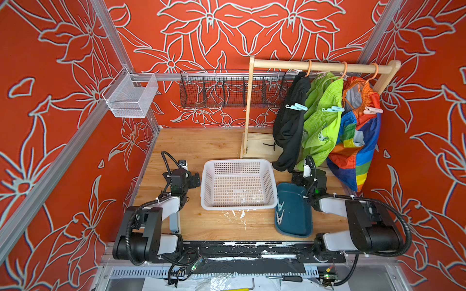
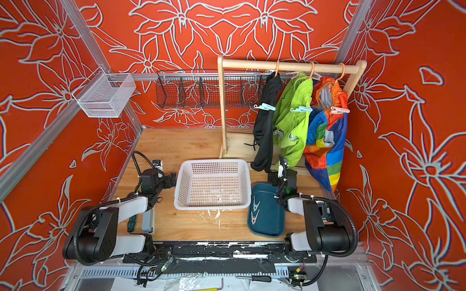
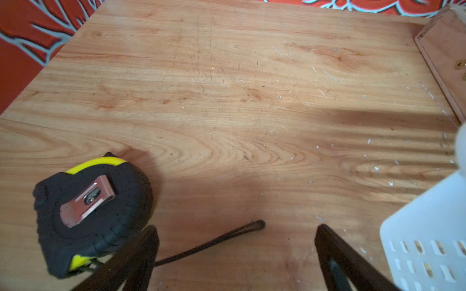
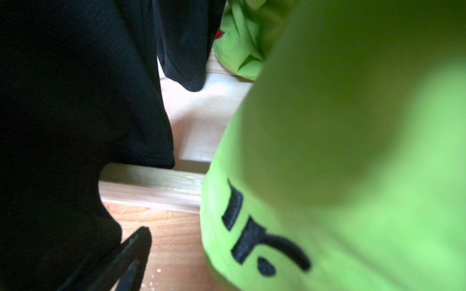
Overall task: Remove the clothespins securing shorts to the hanger
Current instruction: Pick up the hanger from the clothesline.
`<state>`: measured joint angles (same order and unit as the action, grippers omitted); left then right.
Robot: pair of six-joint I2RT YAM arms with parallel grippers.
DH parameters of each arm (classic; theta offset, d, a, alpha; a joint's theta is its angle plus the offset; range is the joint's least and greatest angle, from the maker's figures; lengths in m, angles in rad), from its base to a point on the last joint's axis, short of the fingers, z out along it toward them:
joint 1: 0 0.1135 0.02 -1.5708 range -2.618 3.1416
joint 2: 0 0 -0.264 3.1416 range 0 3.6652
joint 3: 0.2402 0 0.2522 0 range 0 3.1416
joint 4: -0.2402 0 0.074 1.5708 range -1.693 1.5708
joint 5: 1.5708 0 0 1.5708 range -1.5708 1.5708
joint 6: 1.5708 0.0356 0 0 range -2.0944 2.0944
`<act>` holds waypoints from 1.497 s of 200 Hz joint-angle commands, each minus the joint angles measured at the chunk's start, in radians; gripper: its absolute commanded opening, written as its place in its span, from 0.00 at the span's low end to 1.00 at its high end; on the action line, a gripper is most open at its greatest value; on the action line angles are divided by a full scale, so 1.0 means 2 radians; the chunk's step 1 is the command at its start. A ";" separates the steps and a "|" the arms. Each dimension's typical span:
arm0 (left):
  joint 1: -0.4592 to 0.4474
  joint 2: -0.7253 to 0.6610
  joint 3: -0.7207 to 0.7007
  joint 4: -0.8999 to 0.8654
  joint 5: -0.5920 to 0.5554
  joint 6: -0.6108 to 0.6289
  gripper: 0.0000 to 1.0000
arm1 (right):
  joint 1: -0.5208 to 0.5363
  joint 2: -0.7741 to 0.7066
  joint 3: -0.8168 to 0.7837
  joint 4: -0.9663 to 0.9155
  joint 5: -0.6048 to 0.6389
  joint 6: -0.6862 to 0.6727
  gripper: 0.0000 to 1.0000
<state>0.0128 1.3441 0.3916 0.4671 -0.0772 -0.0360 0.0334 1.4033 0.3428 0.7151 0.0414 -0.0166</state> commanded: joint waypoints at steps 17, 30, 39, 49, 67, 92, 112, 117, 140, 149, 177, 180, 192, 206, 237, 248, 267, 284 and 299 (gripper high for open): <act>0.000 0.003 0.009 0.013 0.003 0.007 0.97 | 0.002 0.001 0.004 0.011 -0.002 -0.007 0.97; 0.002 0.003 0.011 0.011 0.009 0.007 0.97 | 0.002 0.000 0.005 0.009 -0.002 -0.007 0.97; 0.003 0.003 0.010 0.011 0.010 0.007 0.97 | 0.003 0.001 0.005 0.010 -0.002 -0.007 0.97; 0.003 0.003 0.010 0.012 0.010 0.007 0.97 | 0.002 0.001 0.005 0.009 -0.002 -0.007 0.97; 0.003 0.003 0.010 0.011 0.010 0.007 0.97 | 0.002 0.001 0.006 0.009 -0.002 -0.007 0.97; 0.004 0.004 0.011 0.010 0.013 0.007 0.97 | 0.002 0.001 0.006 0.008 -0.002 -0.007 0.97; 0.005 0.004 0.012 0.010 0.014 0.007 0.97 | 0.002 0.002 0.006 0.008 -0.002 -0.007 0.98; 0.005 0.005 0.012 0.010 0.014 0.007 0.97 | 0.003 0.002 0.006 0.008 -0.003 -0.007 0.97; 0.005 0.005 0.013 0.008 0.014 0.007 0.97 | 0.002 0.003 0.007 0.007 -0.003 -0.006 0.97; 0.005 0.005 0.013 0.009 0.014 0.007 0.97 | 0.002 0.003 0.007 0.007 -0.003 -0.006 0.97; 0.005 0.006 0.014 0.008 0.015 0.007 0.97 | 0.002 0.003 0.008 0.006 -0.004 -0.006 0.97; 0.006 0.007 0.014 0.008 0.015 0.007 0.97 | 0.002 0.003 0.008 0.006 -0.004 -0.006 0.97; 0.008 0.007 0.015 0.006 0.021 0.006 0.97 | 0.002 0.003 0.008 0.006 -0.004 -0.006 0.97; 0.013 0.007 0.015 0.006 0.028 0.005 0.97 | 0.001 0.003 0.008 0.005 -0.005 -0.005 0.97; 0.012 0.005 0.014 0.006 0.029 0.005 0.97 | -0.003 0.002 0.008 0.005 -0.012 -0.003 0.98; 0.012 0.004 0.012 0.008 0.029 0.006 0.97 | -0.003 0.001 0.007 0.006 -0.013 -0.003 0.98; 0.013 -0.006 0.015 -0.003 0.025 0.004 0.97 | -0.002 -0.004 0.003 0.014 -0.016 -0.005 0.98; 0.012 -0.029 0.045 -0.071 -0.011 -0.015 0.97 | -0.003 -0.047 0.026 -0.067 -0.003 0.002 0.98; 0.008 -0.055 0.069 -0.131 -0.053 -0.033 0.97 | -0.002 -0.085 0.050 -0.145 0.026 0.023 0.98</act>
<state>0.0326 1.3163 0.4465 0.3626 -0.0704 -0.0536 0.0315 1.3437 0.3626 0.6182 0.0376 -0.0105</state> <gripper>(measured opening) 0.971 0.977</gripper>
